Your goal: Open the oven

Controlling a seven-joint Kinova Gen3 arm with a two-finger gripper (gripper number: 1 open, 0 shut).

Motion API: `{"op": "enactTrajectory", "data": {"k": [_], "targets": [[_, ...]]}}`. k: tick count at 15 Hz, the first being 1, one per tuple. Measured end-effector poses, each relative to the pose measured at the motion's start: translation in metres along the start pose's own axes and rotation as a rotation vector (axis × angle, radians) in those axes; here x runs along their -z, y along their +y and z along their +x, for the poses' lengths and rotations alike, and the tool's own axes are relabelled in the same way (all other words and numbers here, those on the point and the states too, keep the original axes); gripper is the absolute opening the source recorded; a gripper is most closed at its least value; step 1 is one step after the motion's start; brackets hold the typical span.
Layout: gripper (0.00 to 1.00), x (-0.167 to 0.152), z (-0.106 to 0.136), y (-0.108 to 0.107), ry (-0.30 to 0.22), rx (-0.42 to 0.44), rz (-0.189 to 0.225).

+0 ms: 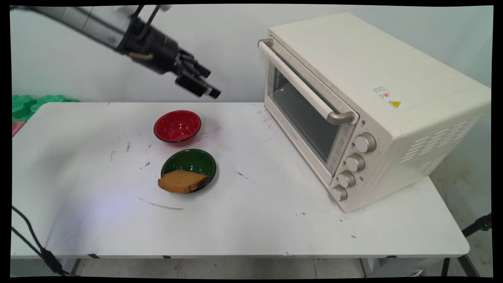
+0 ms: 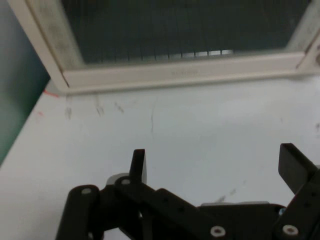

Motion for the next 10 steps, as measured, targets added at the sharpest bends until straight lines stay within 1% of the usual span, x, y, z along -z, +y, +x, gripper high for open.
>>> {"op": "enactTrajectory", "data": {"k": [6,10], "targets": [[1.00,-0.011,0.052,0.000,0.031,0.007,0.007],[1.00,-0.029,0.095,0.003,0.051,0.006,0.017]]}}
